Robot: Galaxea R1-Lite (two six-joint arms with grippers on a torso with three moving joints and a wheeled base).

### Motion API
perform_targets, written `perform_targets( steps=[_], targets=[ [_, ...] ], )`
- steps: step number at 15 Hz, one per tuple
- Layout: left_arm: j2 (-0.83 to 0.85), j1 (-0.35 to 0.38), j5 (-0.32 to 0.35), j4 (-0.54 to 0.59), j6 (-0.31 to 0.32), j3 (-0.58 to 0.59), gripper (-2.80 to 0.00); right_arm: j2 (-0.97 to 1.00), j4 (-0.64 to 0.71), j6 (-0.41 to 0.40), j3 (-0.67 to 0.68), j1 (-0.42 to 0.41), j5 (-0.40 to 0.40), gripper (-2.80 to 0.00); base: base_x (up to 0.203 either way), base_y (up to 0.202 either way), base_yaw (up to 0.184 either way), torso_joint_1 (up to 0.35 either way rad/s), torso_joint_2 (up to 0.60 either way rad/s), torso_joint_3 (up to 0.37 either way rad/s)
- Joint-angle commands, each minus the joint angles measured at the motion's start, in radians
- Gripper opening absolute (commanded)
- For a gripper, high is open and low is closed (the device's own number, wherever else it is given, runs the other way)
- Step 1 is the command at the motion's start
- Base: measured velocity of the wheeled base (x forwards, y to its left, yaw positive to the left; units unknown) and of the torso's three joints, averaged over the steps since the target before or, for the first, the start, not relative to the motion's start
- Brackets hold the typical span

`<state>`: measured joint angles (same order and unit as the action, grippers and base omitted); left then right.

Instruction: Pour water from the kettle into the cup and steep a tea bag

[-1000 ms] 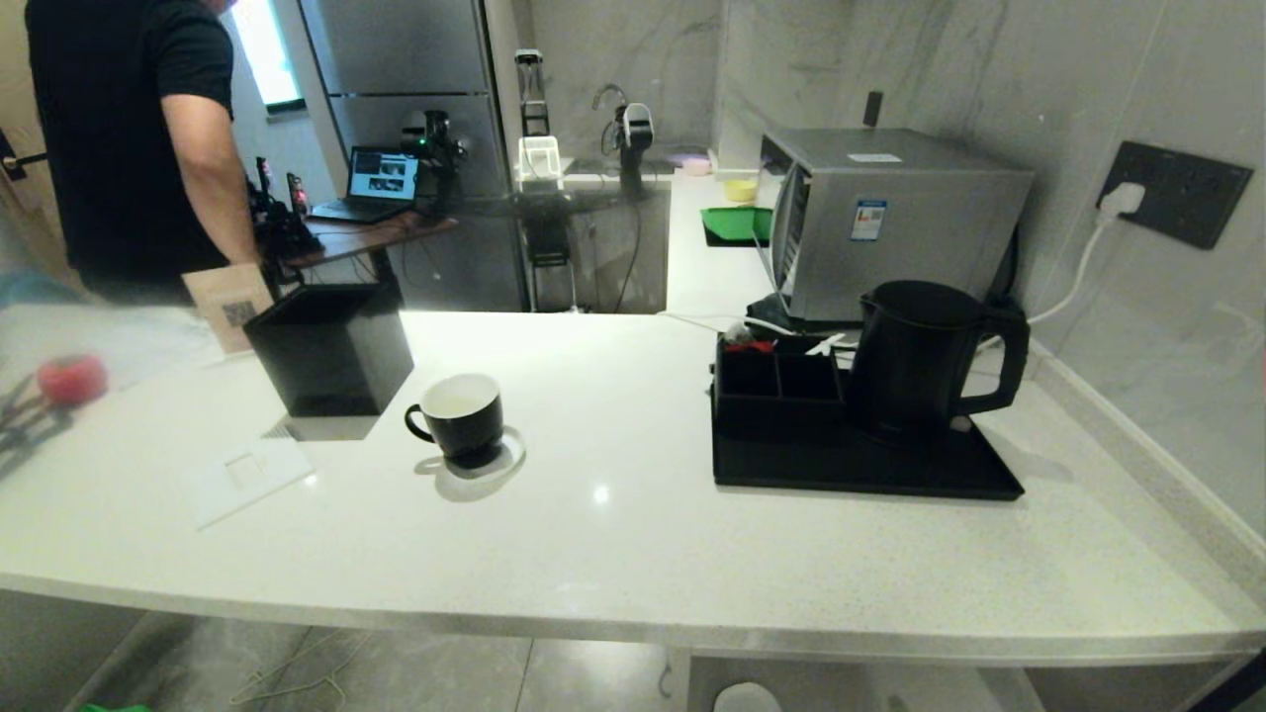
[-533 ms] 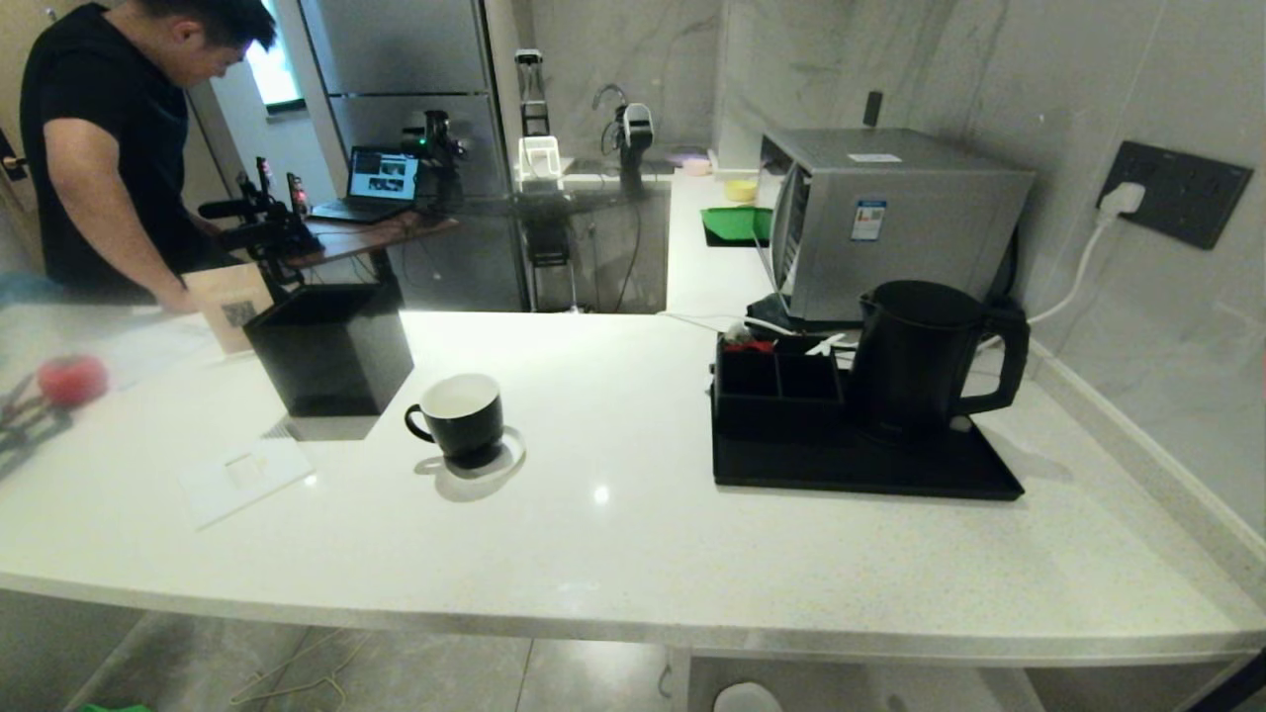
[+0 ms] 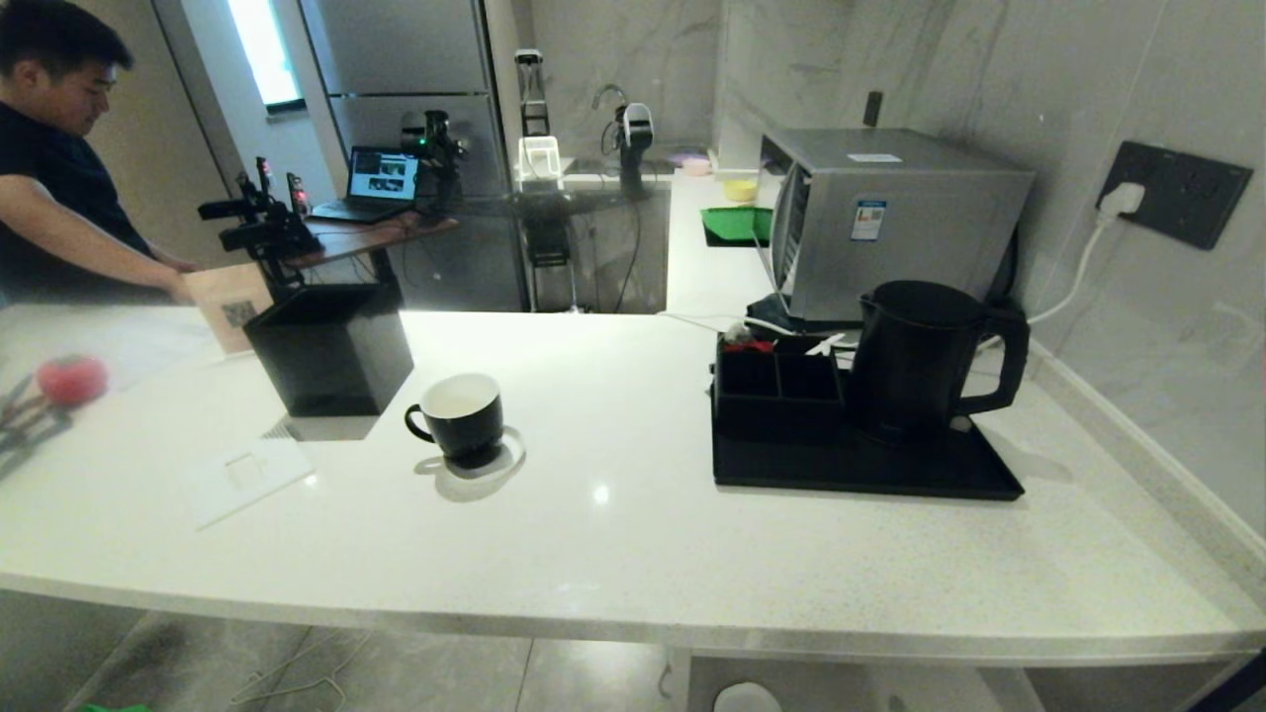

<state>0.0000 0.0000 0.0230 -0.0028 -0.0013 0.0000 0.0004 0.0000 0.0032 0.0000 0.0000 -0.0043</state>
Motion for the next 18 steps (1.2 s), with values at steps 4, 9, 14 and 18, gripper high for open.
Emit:
perform_targets(
  steps=[4,9,14,18],
  targets=[
    [0.0,0.0,0.0,0.0,0.001,0.0,-2.8,0.0,0.0,0.0,0.0,0.0,0.0,-2.8,0.0,0.0,0.0,0.0,0.0,0.0],
    [0.0,0.0,0.0,0.0,0.0,0.0,-2.8,0.0,0.0,0.0,0.0,0.0,0.0,-2.8,0.105,0.0,0.002,0.005,0.0,0.0],
    [0.0,0.0,0.0,0.0,0.0,0.0,-2.8,0.0,0.0,0.0,0.0,0.0,0.0,-2.8,0.0,0.0,0.0,0.0,0.0,0.0],
    [0.0,0.0,0.0,0.0,0.0,0.0,-2.8,0.0,0.0,0.0,0.0,0.0,0.0,-2.8,0.0,0.0,0.0,0.0,0.0,0.0]
  ],
)
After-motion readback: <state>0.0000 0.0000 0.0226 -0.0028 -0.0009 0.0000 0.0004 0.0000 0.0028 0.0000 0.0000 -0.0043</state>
